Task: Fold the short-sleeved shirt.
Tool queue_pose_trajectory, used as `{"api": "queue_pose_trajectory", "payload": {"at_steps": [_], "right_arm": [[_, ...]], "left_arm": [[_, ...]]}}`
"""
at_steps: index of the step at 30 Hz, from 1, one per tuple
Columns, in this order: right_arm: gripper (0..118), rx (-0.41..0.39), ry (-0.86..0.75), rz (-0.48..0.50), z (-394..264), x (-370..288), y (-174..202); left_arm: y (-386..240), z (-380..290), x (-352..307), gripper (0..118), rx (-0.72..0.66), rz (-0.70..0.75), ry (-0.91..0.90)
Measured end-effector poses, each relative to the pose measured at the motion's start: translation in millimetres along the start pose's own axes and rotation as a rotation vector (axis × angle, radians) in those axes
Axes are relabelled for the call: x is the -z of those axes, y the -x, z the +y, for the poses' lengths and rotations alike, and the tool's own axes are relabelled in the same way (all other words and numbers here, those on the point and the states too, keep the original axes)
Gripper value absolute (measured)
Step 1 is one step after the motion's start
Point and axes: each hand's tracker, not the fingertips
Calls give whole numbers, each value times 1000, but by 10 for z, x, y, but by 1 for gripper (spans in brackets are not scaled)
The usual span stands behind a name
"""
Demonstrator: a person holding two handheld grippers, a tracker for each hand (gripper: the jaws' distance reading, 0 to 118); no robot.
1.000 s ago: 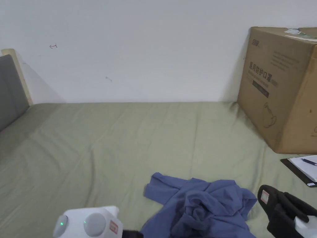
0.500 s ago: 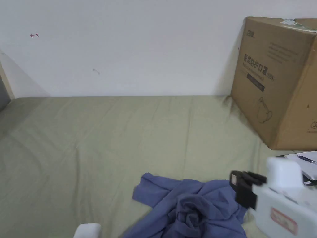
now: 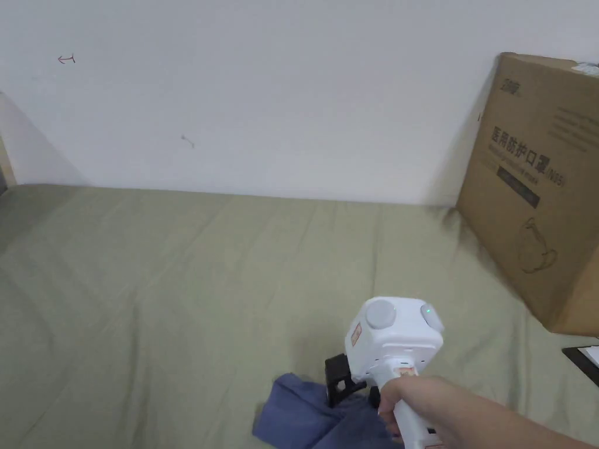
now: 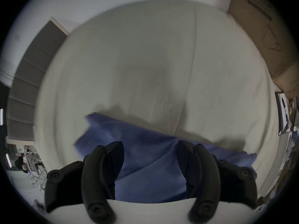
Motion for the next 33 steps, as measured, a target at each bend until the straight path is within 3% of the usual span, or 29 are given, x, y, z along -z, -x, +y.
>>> {"api": "queue_pose_trajectory", "payload": {"at_steps": [1,4,5,7,8,11,13,16,22,28,33], "right_arm": [[75,-16,36,-56,12,120,10],[71,-48,4,-74,-60,66,101],[61,-54,1,-71,-77,10,117],[4,-133,-5,-67,-195,-109,155],[3,-148,-24,-86,-260,-196,138],[3,-129,-95,79,-447,-562,1],[3,-107,-191,74,-575,-981,-106],[3,-52,-341,142,-771,-1769,-306],[3,-45,-628,242,-1302,-3376,-566],[3,-35,-835,256,-1623,-4533,-577],[3,-11,-990,228,-1704,-5197,-474]], "left_arm": [[26,1,12,0,3,1,10],[54,-17,56,0,16,8,31],[60,-30,68,0,19,9,33],[56,-49,91,0,23,16,38],[56,-52,80,0,18,19,39],[46,-52,-49,0,-14,-7,19],[18,1,-217,0,-6,-22,-7],[-102,241,-580,0,91,-20,-77],[-593,1068,-1646,0,233,4,-349],[-1380,1748,-2546,0,427,85,-576],[-1787,2236,-3018,0,412,93,-673]]}}
